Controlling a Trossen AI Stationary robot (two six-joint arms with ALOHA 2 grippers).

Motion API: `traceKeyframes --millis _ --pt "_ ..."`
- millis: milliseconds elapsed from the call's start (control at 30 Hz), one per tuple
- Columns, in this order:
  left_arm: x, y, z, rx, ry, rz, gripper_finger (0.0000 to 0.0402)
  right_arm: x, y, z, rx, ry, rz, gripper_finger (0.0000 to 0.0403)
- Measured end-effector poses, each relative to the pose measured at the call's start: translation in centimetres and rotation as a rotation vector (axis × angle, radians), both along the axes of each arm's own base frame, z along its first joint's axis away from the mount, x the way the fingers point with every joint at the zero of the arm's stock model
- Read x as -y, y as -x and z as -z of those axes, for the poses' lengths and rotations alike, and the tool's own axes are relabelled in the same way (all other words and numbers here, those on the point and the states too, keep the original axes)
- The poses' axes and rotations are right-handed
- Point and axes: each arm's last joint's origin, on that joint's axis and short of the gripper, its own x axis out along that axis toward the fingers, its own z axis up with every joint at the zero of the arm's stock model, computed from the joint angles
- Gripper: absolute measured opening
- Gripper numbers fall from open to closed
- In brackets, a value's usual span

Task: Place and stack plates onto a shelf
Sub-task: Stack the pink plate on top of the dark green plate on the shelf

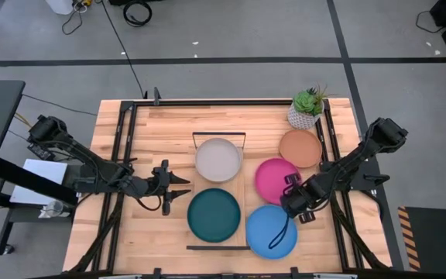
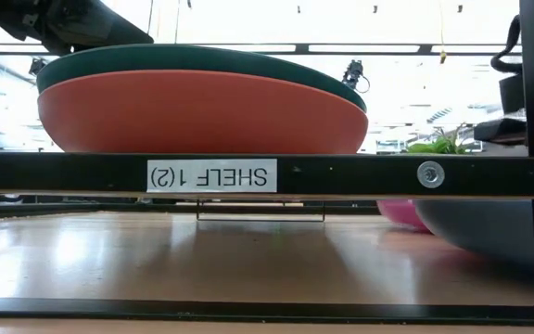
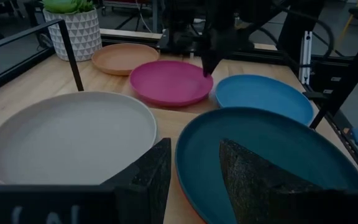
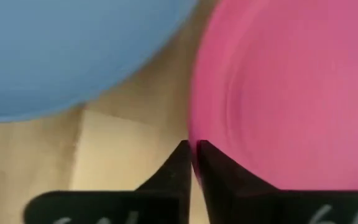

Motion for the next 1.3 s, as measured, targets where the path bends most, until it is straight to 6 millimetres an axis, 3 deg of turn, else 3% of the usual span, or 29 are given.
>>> traceKeyframes --millis 133,433,667,867,1000,1300 --pt "0.0 0.0 0.0 0.000 0.000 0.000 0.0144 -0.4 -0.6 -1.2 0.009 -0.011 -0.023 0.0013" --pt "0.0 0.0 -0.1 0.008 0.007 0.006 0.0144 -1.3 -2.1 -6.8 0.024 0.046 0.008 0.0015" --pt "0.0 -0.3 -0.8 0.085 0.093 -0.006 0.0144 -3.6 -2.7 -10.9 0.181 0.035 -0.083 0.0014" --pt "0.3 -0.4 -1.0 0.091 0.175 0.089 0.0143 -4.7 -3.4 -11.6 0.297 0.006 -0.196 0.0013" --pt "0.8 -0.2 -0.9 -0.011 0.162 0.116 0.0142 -5.5 -4.3 -11.4 0.308 -0.013 -0.259 0.0013" --pt "2.6 0.5 -3.8 -0.153 0.049 0.111 0.0141 -8.6 -8.1 -11.0 0.271 0.039 -0.444 0.0014"
